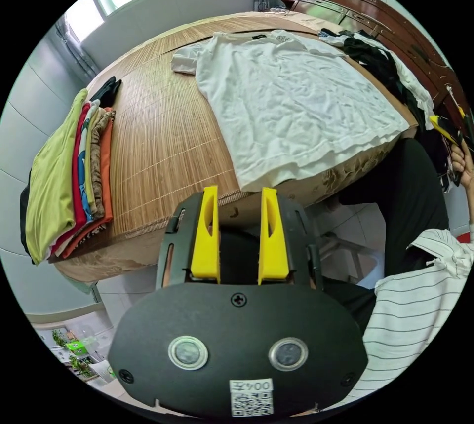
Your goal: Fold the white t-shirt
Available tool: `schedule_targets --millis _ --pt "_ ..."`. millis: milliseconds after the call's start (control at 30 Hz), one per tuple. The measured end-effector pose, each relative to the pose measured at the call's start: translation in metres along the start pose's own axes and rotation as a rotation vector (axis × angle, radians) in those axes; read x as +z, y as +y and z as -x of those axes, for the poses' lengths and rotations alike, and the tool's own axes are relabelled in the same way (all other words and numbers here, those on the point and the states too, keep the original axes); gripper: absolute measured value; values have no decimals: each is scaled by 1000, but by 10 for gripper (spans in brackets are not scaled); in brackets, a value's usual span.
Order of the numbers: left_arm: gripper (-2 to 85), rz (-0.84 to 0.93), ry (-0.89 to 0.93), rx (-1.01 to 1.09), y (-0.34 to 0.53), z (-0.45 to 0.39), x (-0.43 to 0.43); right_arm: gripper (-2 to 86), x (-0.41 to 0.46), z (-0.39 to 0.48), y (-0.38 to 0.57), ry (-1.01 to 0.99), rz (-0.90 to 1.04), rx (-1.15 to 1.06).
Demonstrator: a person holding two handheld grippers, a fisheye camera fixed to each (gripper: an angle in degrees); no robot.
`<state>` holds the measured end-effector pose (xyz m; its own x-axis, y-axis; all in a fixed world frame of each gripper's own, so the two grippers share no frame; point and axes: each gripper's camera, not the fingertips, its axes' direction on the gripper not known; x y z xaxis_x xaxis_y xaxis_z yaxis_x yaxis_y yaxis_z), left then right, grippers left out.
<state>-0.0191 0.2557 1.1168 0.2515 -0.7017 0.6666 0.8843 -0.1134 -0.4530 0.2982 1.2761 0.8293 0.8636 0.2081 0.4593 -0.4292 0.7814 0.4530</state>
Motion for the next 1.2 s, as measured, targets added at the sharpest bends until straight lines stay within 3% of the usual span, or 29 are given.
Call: schedule_targets --millis 267,467,533,667,767,1033,1200 --pt "43 52 -26 6 -30 -2 8 -4 -22 -8 31 15 5 10" --pt "31 -79 -385 241 -34 -14 -78 -6 -43 -12 39 44 -17 6" --pt "39 8 -480 398 -26 -22 -69 -5 -44 -14 42 50 -11 7" --pt "57 141 -501 467 -6 -12 -35 2 -40 -17 46 48 14 29" --pt "60 187 -418 359 6 17 -29 22 -37 -14 49 87 29 22" --pt "63 -7 246 -239 27 159 -65 75 -6 -31 37 299 135 -5" --pt "74 -99 473 -488 46 211 -60 115 34 -29 24 325 238 -11"
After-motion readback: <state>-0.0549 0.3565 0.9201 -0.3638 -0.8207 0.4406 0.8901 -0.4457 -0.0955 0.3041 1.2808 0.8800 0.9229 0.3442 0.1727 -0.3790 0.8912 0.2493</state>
